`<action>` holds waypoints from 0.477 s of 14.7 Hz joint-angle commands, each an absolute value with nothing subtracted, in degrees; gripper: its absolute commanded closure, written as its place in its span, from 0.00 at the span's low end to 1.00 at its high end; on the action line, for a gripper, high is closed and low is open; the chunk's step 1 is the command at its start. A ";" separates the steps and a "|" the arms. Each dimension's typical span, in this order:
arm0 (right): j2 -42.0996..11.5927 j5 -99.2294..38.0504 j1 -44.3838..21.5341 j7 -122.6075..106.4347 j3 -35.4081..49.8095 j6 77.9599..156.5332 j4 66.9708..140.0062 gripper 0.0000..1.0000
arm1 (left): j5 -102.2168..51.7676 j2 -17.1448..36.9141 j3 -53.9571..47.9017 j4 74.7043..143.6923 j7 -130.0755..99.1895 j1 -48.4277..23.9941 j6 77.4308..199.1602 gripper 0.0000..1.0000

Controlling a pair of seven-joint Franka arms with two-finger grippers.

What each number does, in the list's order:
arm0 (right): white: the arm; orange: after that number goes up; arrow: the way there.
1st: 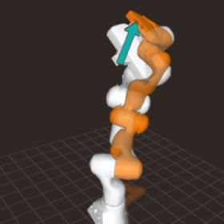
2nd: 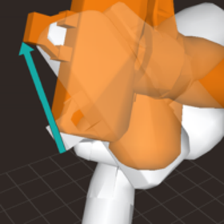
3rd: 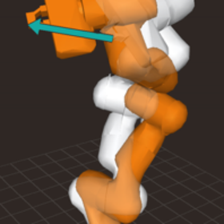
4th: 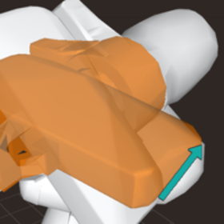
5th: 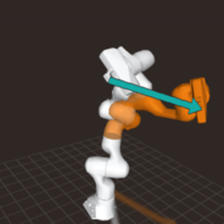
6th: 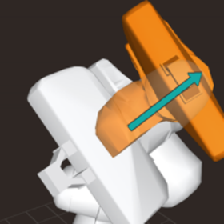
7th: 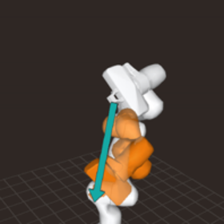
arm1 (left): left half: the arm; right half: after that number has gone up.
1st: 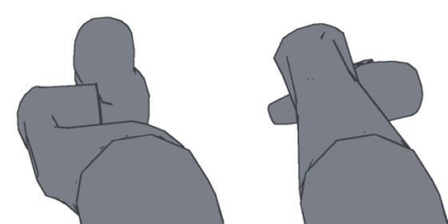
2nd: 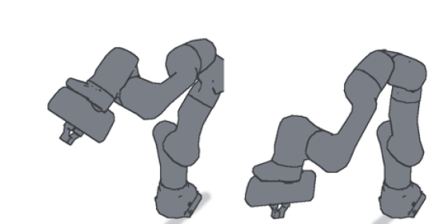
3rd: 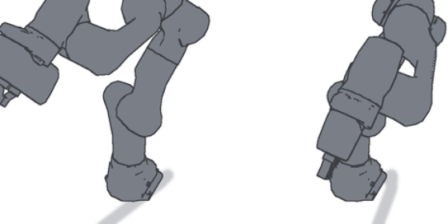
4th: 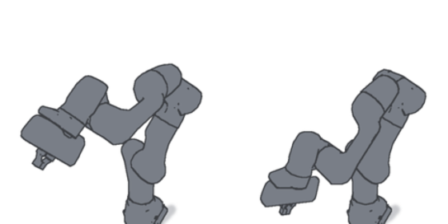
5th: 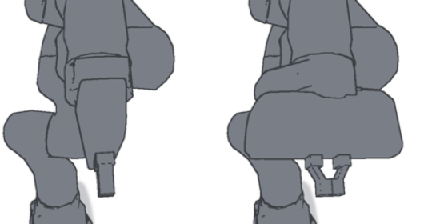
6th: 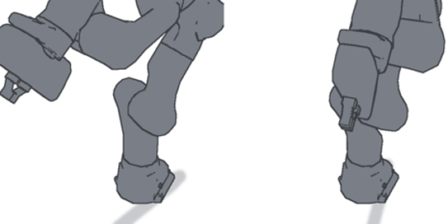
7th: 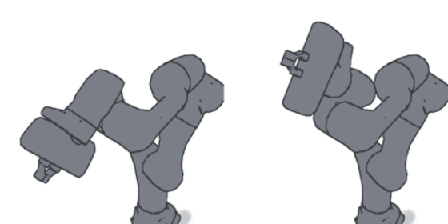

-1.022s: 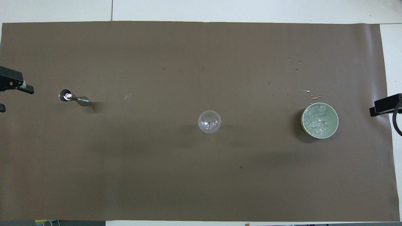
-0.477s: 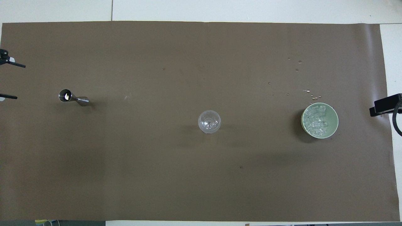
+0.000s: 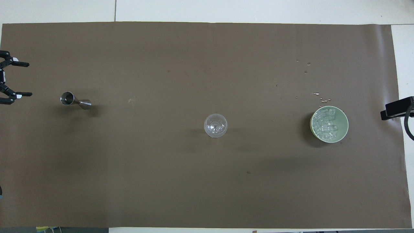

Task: Pour wine and add ice with both arms
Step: 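Reach the left gripper toward the silver jigger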

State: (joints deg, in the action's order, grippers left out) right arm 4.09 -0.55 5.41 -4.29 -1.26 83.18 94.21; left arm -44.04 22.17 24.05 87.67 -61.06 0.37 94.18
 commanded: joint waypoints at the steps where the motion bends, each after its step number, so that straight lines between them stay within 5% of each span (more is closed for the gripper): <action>1: 5.10 -0.62 5.62 -5.54 -1.23 83.06 95.19 0.00 | -45.70 25.29 23.82 87.45 -61.70 3.59 92.12 0.00; 7: 5.10 -0.62 5.63 -5.54 -1.23 83.06 95.19 0.00 | -53.32 27.60 23.38 92.26 -50.74 5.62 89.20 0.00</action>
